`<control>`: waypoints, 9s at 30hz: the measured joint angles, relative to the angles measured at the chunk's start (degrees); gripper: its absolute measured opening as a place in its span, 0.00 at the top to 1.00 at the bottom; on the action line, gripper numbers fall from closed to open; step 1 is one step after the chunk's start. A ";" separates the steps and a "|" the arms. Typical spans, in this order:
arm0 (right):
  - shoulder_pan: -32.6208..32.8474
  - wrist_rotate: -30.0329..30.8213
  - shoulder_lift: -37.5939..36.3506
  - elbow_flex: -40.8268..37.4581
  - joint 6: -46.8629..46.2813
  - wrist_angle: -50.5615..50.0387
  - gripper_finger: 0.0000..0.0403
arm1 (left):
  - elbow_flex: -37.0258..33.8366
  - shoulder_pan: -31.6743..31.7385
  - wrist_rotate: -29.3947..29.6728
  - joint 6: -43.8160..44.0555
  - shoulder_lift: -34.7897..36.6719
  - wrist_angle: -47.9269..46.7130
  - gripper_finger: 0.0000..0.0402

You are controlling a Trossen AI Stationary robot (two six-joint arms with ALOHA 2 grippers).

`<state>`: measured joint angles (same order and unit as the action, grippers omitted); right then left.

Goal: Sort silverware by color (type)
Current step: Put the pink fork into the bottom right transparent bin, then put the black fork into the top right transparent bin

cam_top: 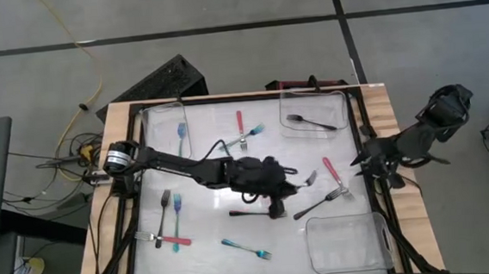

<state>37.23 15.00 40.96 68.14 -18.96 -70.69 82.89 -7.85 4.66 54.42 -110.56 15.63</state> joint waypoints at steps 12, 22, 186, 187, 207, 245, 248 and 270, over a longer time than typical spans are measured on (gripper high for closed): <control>0.00 -0.08 -2.32 0.00 -6.79 -0.46 0.60 | 8.40 -3.54 2.02 -8.16 -0.22 0.03 0.95; 0.00 -0.10 -2.45 0.00 -20.65 -1.15 0.60 | 20.03 -7.91 6.05 -14.74 -3.03 -6.63 0.95; -18.00 -12.24 77.01 16.21 -4.71 34.69 0.70 | -40.08 -5.35 0.20 -32.34 57.09 -44.42 0.59; -18.34 -12.09 75.28 16.20 -4.60 33.67 0.70 | -40.08 -5.35 0.20 -32.64 57.09 -44.38 0.59; -25.51 -7.34 71.76 16.70 11.78 25.04 0.43 | -40.10 -4.13 9.75 -34.81 57.06 -39.38 0.59; -28.96 -18.35 80.21 14.47 14.30 26.09 0.91 | -40.14 -2.66 14.04 -30.17 57.04 -39.09 0.59; -29.94 -19.47 79.05 15.19 14.90 24.57 0.95 | -40.14 -2.66 14.03 -30.17 57.04 -39.11 0.59; -56.99 -11.66 45.25 16.33 29.78 8.30 0.94 | -40.14 -2.21 17.70 -23.87 57.04 -38.87 0.59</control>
<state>-19.76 3.34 86.21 84.47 10.83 -62.39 42.74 -10.05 22.36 30.55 -53.52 -23.24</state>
